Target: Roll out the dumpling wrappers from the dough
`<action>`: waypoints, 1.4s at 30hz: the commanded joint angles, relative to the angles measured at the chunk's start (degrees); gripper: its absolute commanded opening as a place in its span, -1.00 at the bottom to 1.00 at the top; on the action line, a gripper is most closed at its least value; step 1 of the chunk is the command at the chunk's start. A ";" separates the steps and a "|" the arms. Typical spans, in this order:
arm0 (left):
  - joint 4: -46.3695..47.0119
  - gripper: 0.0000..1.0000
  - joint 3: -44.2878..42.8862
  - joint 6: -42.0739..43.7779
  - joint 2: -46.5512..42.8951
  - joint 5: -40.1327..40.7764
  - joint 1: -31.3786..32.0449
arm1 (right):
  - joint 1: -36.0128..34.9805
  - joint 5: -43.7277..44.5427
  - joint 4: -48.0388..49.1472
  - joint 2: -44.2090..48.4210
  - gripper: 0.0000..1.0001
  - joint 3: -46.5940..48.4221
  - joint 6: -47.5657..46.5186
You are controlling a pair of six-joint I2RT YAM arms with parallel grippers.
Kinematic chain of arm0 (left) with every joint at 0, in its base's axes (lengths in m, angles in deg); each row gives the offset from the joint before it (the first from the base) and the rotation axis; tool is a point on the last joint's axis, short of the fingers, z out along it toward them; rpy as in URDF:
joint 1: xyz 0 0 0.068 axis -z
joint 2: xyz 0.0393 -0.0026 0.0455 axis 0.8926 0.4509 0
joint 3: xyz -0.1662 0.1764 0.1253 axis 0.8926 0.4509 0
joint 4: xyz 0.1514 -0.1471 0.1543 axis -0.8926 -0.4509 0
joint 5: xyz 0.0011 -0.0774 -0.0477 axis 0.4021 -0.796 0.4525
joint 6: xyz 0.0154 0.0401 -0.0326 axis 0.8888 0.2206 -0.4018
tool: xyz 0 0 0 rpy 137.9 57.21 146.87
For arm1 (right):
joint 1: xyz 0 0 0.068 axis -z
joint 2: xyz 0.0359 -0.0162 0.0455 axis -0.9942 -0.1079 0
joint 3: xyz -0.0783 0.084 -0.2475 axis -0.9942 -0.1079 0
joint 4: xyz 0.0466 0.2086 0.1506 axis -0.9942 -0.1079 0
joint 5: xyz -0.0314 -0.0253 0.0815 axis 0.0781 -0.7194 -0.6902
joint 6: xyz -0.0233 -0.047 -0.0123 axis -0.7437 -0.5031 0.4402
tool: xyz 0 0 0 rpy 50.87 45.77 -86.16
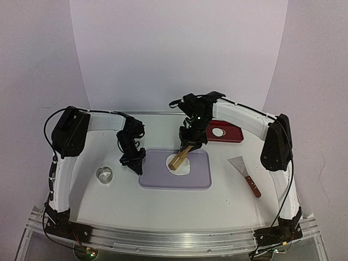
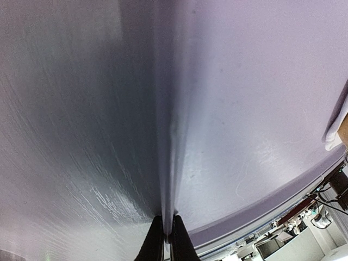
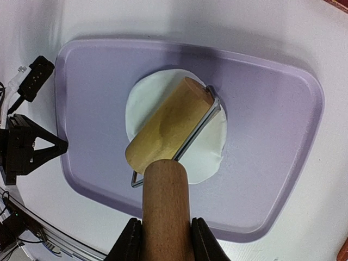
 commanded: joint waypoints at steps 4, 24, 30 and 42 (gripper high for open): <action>4.06 -0.99 2.48 2.85 2.50 6.45 0.58 | -0.80 -1.37 -6.96 5.84 -1.00 -1.53 -1.36; 5.51 -0.99 4.39 2.68 0.58 6.06 0.91 | -2.14 -3.77 -5.53 -4.30 -1.00 -1.98 -4.55; 6.03 -0.99 5.55 2.39 0.07 5.76 1.32 | -2.30 -0.55 -5.59 -8.86 -1.00 -1.81 -2.60; 6.65 -1.00 6.21 1.93 -0.13 4.94 1.36 | -4.76 11.60 -6.99 -13.73 -1.00 -12.67 -3.94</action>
